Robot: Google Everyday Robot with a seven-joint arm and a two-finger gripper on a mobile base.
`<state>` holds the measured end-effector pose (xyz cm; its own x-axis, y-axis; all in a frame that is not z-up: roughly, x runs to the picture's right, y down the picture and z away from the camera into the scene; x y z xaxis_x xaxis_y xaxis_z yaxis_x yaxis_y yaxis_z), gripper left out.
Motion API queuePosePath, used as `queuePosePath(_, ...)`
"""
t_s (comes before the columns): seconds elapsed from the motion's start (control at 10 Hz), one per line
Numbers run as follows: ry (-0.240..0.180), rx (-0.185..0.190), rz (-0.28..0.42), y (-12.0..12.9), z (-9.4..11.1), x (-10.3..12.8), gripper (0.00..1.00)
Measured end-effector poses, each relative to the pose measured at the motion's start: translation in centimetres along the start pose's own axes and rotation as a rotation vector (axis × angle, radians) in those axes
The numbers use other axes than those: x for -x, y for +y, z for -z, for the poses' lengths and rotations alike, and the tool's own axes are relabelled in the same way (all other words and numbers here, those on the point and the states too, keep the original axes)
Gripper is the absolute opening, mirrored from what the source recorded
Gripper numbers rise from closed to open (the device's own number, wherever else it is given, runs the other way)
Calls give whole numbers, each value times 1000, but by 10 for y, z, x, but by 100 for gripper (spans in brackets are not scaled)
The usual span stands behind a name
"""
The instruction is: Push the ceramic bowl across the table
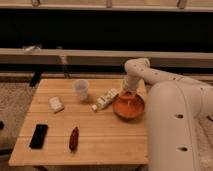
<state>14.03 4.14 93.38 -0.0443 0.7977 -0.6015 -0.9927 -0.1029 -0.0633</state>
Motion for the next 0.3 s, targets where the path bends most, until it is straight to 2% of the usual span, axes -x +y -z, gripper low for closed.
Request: queuePosePath(0.3,1,0,0,0,0,0,65)
